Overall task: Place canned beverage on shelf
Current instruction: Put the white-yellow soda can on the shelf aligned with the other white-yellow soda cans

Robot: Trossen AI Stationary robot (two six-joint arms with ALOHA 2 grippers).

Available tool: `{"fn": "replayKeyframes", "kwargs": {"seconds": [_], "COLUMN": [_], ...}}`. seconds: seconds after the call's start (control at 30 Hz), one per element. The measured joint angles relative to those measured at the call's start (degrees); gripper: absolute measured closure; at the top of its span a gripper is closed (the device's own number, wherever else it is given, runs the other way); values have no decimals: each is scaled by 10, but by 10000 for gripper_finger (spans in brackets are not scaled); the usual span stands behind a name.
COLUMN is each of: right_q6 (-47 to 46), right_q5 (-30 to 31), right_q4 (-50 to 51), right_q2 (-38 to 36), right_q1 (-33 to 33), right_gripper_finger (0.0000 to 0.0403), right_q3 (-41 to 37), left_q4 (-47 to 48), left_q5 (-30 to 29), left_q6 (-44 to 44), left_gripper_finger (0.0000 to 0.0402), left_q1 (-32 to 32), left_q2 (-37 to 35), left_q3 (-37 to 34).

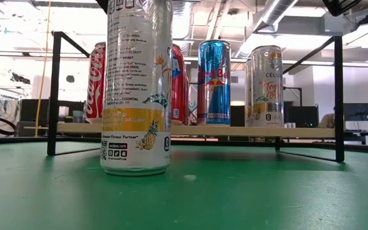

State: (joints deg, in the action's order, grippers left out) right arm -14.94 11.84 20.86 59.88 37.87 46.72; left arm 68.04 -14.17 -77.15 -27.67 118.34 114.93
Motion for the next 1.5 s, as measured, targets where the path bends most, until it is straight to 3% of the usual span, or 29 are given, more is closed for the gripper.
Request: {"fn": "replayKeyframes", "kwargs": {"seconds": [0.27, 0.47, 0.7, 0.9, 1.03, 1.2, 1.5], "right_q6": [0, 0, -1, -2, -6, -6, -6], "right_q5": [0, 0, 0, 0, 0, 0, 0], "right_q4": [1, 3, 11, 10, 10, 10, 10], "right_q2": [0, 0, 0, 0, 0, 0, 0], "right_q1": [0, 0, 0, 0, 0, 0, 0], "right_gripper_finger": [376, 375, 375, 375, 374, 374, 375], "right_q3": [0, 0, 0, 0, 0, 0, 0], "left_q4": [8, -1, -35, -41, -39, -33, 11], "left_q5": [44, 64, 89, 157, 151, 154, 171], "left_q6": [57, 150, 412, 597, 703, 783, 783], "left_gripper_finger": [169, 169, 169, 169, 169, 169, 169], "left_q1": [21, 37, 44, 48, 47, 46, 47], "left_q2": [-1, 1, 1, 0, 0, 0, 4], "left_q3": [0, 15, 61, 58, 47, 47, 47]}}
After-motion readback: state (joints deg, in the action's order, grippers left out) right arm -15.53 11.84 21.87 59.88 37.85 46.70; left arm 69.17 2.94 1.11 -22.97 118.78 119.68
